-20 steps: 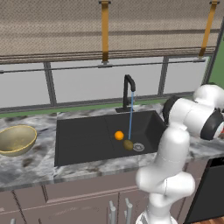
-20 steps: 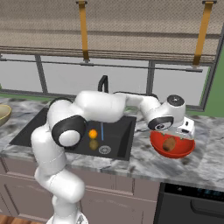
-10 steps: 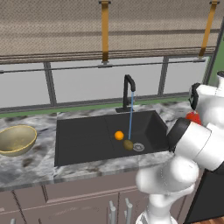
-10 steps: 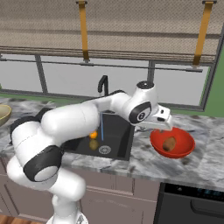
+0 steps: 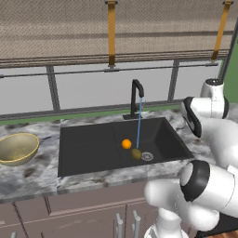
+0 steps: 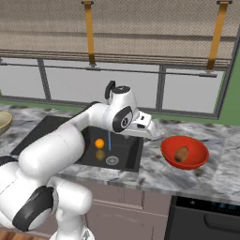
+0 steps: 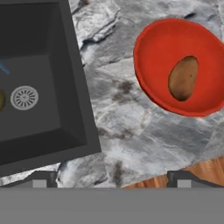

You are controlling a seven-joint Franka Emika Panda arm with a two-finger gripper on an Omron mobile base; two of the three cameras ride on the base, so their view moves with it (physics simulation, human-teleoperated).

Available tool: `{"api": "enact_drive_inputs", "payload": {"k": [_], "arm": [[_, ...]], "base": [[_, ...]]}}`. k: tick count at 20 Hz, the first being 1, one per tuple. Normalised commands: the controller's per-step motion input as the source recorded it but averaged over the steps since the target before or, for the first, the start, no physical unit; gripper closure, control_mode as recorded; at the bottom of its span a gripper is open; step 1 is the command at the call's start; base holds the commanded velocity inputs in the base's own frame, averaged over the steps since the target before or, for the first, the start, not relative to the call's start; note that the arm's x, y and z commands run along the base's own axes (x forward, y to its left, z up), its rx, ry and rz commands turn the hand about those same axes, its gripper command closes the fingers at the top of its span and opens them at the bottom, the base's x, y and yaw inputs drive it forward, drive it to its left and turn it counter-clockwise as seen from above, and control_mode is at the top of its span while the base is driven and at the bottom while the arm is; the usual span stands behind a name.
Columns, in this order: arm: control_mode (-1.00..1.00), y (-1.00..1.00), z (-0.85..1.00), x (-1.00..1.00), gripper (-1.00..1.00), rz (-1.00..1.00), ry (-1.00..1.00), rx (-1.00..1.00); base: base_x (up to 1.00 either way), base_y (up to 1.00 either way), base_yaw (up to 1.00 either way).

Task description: Pick the potatos from the sink and place them in one bowl. Place the orange in the other bowl. Then turn off the sink faucet.

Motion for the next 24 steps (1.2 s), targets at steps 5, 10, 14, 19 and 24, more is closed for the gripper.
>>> {"api": "enact_drive_inputs", "payload": {"k": [5, 10, 14, 19, 24], "arm": [[-1.0, 0.75, 0.0, 0.0, -1.0, 0.0, 0.03, 0.05], [-1.0, 0.66, 0.0, 0.0, -1.0, 0.0, 0.05, 0.04], [-1.0, 0.64, 0.0, 0.0, -1.0, 0.0, 0.05, 0.05], [-1.0, 0.64, 0.0, 0.0, -1.0, 0.03, 0.05, 0.06], [-1.0, 0.59, -0.15, 0.0, -1.0, 0.07, 0.04, 0.08]], "base": [[0.0, 0.0, 0.0], [0.0, 0.0, 0.0], [0.0, 0.0, 0.0], [0.0, 0.0, 0.0], [0.0, 0.0, 0.0]]}}
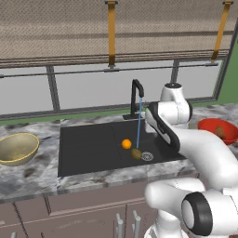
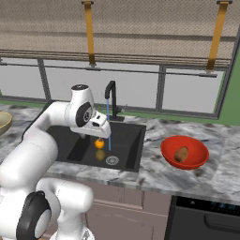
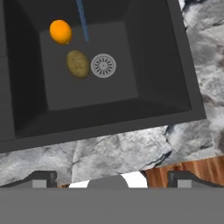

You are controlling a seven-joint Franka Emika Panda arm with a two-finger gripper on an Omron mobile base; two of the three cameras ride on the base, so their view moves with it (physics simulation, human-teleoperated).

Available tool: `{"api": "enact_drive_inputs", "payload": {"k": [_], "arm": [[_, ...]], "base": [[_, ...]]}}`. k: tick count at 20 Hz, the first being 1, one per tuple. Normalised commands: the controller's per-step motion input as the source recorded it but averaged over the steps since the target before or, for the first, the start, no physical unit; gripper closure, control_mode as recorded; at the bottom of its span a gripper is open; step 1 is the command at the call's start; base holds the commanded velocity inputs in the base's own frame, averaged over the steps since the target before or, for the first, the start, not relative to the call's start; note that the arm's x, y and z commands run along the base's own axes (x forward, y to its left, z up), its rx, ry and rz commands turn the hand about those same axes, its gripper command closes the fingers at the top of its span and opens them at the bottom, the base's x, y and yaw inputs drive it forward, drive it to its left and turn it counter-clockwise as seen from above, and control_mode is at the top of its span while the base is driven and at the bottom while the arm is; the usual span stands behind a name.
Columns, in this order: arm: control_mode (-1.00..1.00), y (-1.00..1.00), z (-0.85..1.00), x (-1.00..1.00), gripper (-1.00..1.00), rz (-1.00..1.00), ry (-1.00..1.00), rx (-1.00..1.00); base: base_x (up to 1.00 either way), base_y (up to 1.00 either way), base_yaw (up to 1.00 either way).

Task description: Pick the potatos from the sink and place them in one bowl. Place the orange in the other bowl. Then turn off the sink faucet.

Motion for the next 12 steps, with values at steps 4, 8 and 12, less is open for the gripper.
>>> {"api": "enact_drive_inputs", "payload": {"k": [4, 8, 12], "arm": [[-1.0, 0.51, -0.29, 0.01, -1.0, 0.09, 0.0, 0.06], [-1.0, 0.42, -0.34, 0.12, -1.0, 0.09, 0.0, 0.03], [-1.0, 0.26, -0.29, 0.24, -1.0, 0.08, 0.0, 0.0]], "base": [[0.0, 0.0, 0.0], [0.0, 0.0, 0.0], [0.0, 0.0, 0.0]]}}
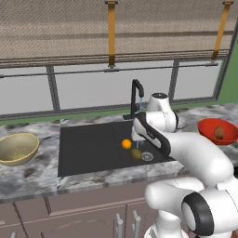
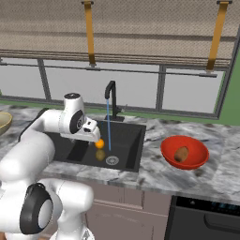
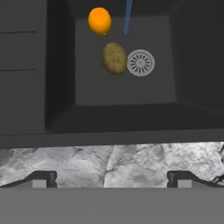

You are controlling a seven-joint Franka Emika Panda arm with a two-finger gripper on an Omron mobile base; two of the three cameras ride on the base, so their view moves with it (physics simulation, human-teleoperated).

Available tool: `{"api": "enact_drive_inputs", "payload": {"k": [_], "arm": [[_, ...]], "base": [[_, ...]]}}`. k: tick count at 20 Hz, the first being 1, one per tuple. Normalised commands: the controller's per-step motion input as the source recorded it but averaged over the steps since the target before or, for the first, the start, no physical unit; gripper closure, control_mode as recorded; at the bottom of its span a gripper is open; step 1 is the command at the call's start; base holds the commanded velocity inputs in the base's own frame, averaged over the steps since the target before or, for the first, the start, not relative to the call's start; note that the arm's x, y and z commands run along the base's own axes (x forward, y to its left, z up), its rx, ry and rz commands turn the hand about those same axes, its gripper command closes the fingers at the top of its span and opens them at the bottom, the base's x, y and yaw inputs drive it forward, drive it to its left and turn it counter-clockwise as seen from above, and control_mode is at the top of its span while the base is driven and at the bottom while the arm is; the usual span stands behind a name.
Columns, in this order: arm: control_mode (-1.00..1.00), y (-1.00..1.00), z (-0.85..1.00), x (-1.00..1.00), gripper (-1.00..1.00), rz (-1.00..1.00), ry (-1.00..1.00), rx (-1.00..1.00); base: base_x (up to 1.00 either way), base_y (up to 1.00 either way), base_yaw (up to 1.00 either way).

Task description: Pick the potatos from the sink and place them in one bowl. Place the orange in the other bowl. Then turn off the sink faucet.

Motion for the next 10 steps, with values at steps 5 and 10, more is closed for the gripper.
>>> {"api": "enact_drive_inputs", "payload": {"k": [5, 10], "arm": [[-1.0, 0.02, -0.08, 0.31, -1.0, 0.03, 0.0, 0.0], [-1.0, 0.0, -0.02, 0.35, -1.0, 0.01, 0.0, 0.0]], "base": [[0.0, 0.0, 0.0], [0.0, 0.0, 0.0]]}}
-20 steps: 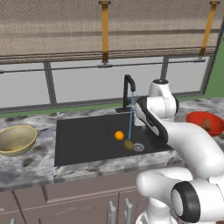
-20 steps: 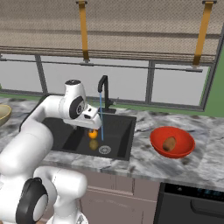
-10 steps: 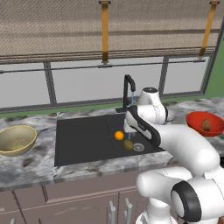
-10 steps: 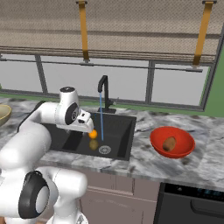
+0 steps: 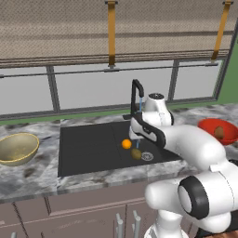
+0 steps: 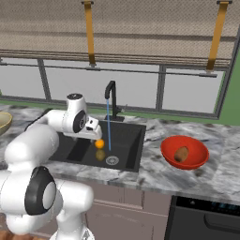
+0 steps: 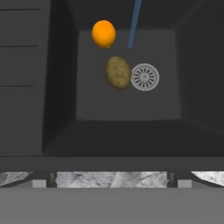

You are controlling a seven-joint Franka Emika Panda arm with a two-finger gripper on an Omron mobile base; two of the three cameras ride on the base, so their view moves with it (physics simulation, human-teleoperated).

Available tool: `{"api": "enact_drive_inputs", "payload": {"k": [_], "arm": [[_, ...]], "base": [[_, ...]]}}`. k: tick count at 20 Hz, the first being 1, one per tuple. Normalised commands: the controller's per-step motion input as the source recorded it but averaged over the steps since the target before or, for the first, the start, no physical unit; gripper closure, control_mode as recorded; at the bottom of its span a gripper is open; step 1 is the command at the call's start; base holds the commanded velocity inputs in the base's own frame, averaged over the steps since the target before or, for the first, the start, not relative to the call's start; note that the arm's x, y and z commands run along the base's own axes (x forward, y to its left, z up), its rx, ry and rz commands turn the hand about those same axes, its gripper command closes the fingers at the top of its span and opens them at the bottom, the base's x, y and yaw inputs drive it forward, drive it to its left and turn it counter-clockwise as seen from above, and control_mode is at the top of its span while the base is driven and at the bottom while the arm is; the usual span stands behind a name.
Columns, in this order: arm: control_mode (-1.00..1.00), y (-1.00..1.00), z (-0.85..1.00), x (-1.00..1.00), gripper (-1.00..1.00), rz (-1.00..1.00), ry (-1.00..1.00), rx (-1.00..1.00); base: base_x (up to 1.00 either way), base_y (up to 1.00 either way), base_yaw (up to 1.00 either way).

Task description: Pick the potatos from the sink and place them in one bowl. Place the orange in the other bowl. Then turn off the sink faucet.

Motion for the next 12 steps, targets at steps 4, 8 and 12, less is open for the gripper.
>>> {"api": "enact_drive_inputs", "payload": {"k": [4, 8, 12], "arm": [[-1.0, -0.03, -0.04, 0.18, -1.0, 0.01, 0.0, 0.0], [-1.0, -0.11, -0.12, 0.08, -1.0, 0.0, 0.0, 0.0], [-1.0, -0.18, -0.22, 0.04, -1.0, 0.0, 0.0, 0.0]], "base": [[0.0, 0.0, 0.0], [0.0, 0.0, 0.0], [0.0, 0.0, 0.0]]}}
